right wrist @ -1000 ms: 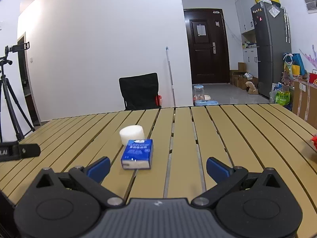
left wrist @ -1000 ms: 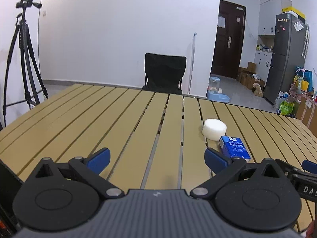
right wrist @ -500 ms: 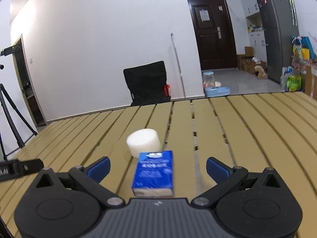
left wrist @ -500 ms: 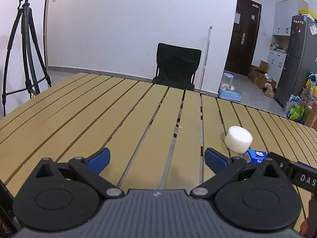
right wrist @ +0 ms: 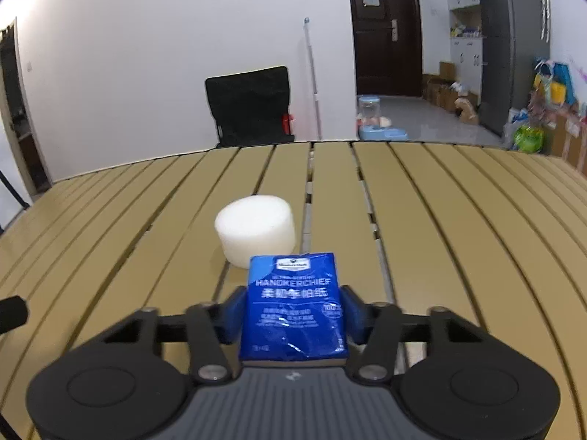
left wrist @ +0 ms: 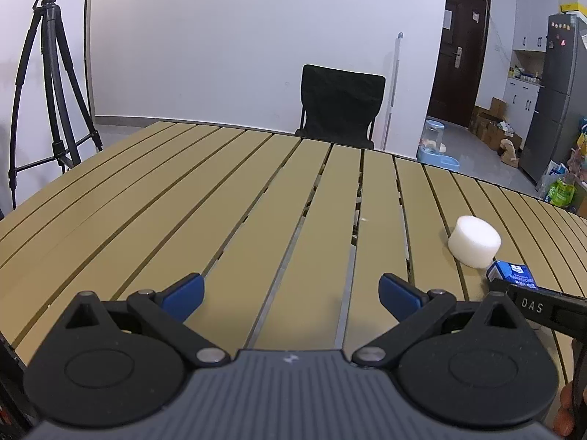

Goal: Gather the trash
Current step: 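Grasp the blue tissue pack with the right gripper while the left grasps the white roll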

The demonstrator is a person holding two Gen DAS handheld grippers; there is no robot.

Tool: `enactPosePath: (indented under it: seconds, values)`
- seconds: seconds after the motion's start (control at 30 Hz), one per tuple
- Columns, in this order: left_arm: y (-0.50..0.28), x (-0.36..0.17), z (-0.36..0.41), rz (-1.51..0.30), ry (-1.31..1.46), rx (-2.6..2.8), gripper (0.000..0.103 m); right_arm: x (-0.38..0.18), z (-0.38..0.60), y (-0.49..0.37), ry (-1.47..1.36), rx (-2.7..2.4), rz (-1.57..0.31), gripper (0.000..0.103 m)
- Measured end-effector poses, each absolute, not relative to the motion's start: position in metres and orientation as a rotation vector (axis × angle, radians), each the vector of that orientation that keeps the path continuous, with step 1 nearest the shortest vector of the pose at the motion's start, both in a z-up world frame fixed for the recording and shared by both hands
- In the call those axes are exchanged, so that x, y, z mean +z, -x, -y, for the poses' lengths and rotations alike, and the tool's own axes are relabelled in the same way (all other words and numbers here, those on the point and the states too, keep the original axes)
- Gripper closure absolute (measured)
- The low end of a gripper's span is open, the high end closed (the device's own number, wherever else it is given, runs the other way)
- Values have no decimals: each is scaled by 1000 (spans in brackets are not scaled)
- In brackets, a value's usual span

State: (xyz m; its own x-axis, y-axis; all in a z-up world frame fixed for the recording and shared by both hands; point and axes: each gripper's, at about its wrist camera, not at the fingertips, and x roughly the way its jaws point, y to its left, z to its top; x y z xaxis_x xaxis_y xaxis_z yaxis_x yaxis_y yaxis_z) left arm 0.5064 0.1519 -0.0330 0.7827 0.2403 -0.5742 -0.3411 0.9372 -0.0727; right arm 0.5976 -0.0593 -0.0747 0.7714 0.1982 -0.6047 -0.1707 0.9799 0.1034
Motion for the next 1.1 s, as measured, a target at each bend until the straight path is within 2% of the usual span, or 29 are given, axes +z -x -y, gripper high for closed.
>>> enactPosePath:
  seconds: [0.33,0.7,0.97,1.1]
  values:
    - [-508,-33,-132,-594,185,269,0,-65,101,-591,-165,169,-595,52]
    - [-524,-31,-67,-574,142,141,0,-53,200,-581,-285,71,-538,52]
    - [-569,-13,-7,-533,-6,126,0,-57,282,-572,-342,-47,-524,52]
    - [-603,-18,8,-559,13,98,0,-63,305,-573,-343,-71,-539,52]
